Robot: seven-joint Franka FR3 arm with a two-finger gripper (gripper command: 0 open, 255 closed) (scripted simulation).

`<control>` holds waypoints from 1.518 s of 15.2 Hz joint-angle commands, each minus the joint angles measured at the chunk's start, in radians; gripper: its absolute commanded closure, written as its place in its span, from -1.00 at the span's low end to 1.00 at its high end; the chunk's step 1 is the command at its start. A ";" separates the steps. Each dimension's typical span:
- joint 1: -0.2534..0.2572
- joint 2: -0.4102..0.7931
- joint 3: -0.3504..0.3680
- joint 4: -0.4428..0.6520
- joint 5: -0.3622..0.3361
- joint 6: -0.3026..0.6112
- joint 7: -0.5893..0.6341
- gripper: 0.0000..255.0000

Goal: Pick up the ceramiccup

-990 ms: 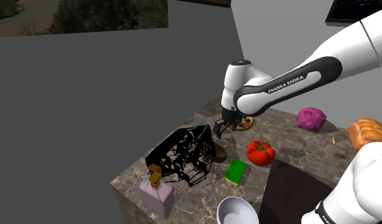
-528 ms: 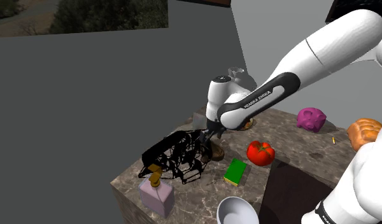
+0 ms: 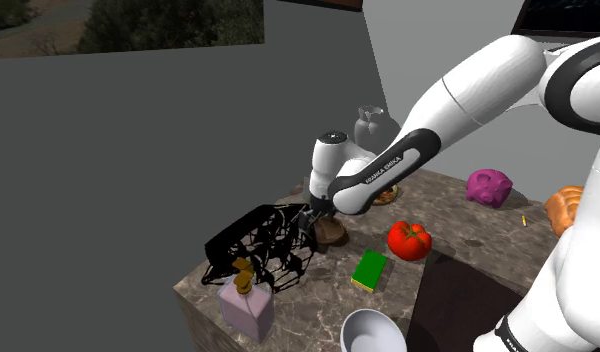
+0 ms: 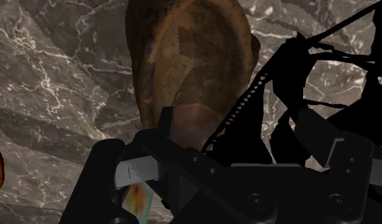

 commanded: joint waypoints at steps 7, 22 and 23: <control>-0.010 0.086 -0.014 -0.053 -0.012 0.069 -0.010 1.00; 0.000 0.035 0.006 -0.012 0.016 -0.024 -0.016 1.00; -0.001 0.024 0.008 -0.011 0.021 -0.036 -0.020 1.00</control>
